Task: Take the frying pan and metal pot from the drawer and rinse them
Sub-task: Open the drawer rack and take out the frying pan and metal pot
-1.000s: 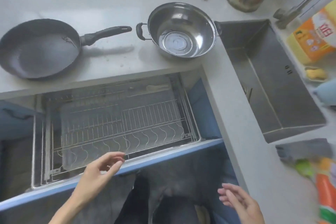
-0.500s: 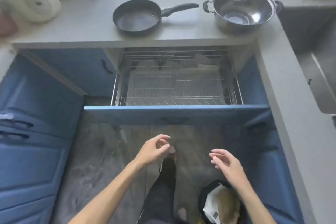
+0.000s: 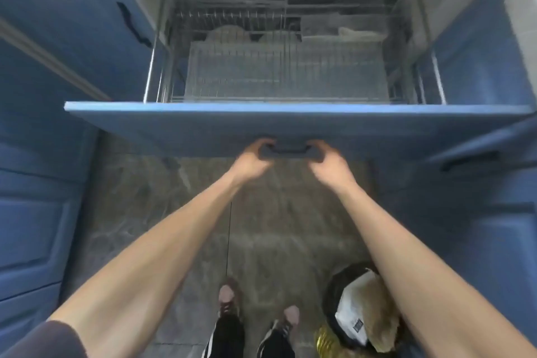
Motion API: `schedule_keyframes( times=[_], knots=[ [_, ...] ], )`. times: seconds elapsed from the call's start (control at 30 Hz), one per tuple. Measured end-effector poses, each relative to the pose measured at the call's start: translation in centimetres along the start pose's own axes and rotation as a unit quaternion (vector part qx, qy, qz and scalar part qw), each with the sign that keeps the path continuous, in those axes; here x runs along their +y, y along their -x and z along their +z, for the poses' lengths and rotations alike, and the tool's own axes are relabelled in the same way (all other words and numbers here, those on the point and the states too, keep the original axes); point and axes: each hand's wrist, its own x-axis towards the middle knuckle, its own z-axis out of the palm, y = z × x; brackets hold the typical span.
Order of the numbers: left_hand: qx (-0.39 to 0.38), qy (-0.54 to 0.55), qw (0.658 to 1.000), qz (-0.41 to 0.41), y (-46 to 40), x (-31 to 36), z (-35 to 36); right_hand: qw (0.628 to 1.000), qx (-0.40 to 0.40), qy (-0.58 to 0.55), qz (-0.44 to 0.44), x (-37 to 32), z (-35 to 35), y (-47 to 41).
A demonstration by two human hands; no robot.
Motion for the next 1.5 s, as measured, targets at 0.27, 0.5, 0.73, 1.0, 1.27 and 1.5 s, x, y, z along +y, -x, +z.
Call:
schedule_keyframes(
  times=[0.27, 0.5, 0.73, 1.0, 1.27, 1.5],
  knots=[
    [0.097, 0.105, 0.989, 0.025, -2.3, -0.8, 2.6, 0.996, 0.083, -0.002, -0.024, 1.0, 2.0, -3.3],
    [0.045, 0.094, 0.994, -0.04, -6.5, 1.3, 0.0, 0.997, 0.028, 0.043, 0.056, -2.2, 0.0, -6.7],
    [0.015, 0.068, 0.997, -0.035, -14.0, 3.9, -3.5, 0.997, 0.016, 0.027, 0.076, -4.7, -2.2, -14.8],
    [0.097, 0.079, 0.992, 0.007, -21.6, 6.9, -5.2, 0.998, 0.006, 0.027, 0.062, -7.5, -4.5, -24.8],
    [0.063, -0.017, 0.998, -0.01, -27.8, 8.5, -9.0, 0.995, -0.01, 0.038, 0.093, -10.7, -7.0, -31.1],
    [-0.032, -0.045, 0.998, -0.04, -30.2, 10.0, -12.3, 0.994, -0.021, 0.036, 0.101, -12.9, -8.1, -33.5]
  ],
)
